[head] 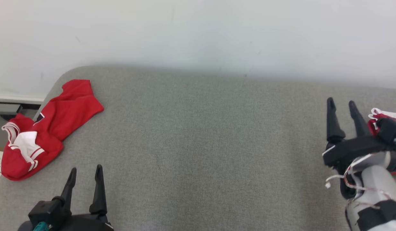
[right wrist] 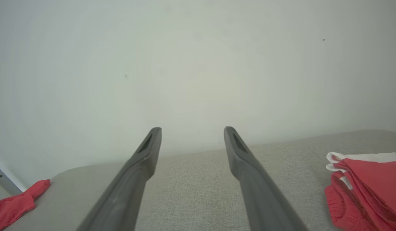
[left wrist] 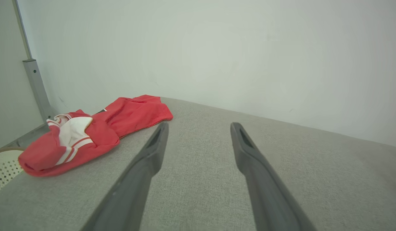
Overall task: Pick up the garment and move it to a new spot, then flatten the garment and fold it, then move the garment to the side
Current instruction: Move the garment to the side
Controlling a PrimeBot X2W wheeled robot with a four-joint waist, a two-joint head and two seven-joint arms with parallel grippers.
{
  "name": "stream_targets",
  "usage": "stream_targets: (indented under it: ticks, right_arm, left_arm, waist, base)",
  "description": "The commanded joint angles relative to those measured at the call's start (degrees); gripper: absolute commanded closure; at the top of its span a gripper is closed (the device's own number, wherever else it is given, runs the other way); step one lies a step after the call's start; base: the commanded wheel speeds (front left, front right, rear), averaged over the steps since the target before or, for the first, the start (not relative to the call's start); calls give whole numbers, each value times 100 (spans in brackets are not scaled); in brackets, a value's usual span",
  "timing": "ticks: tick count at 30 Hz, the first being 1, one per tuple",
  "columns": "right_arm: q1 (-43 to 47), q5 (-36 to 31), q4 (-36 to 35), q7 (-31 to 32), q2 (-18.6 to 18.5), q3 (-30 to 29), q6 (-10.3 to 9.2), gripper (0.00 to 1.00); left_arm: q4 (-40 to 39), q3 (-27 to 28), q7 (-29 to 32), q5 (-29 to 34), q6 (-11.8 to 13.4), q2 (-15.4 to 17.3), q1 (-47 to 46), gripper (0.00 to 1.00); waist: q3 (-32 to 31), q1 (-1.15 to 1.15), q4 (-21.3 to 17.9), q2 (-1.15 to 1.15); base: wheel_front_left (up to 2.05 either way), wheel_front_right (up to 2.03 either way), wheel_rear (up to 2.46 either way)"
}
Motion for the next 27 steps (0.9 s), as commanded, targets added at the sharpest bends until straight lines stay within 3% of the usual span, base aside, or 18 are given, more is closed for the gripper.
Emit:
stream_targets:
  ticks: [1,7,14,27]
  right_arm:
    - [224,60,-147,-34,37,85,-8,0]
    - [968,-152,-841,-123,179,297,-8,0]
    - [1646,-492,-1394,-19,329,306,-8,0]
    - [2209,-156,-1447,75,345,531,-8,0]
  left_arm:
    - [22,12,43,-73,-4,19,87,0]
    - [27,36,134,-145,52,21,222,0]
    - [71,-121,234,-143,-99,107,274,0]
    - [235,-314,84,-87,-185,64,361,0]
  waist:
    - [-128,1,-48,1]
    - [-237,1,-140,1]
    - [-268,1,-314,1]
    - [-210,1,-607,1]
  base:
    - [0,0,0]
    - [0,0,0]
    - [0,0,0]
    - [0,0,0]
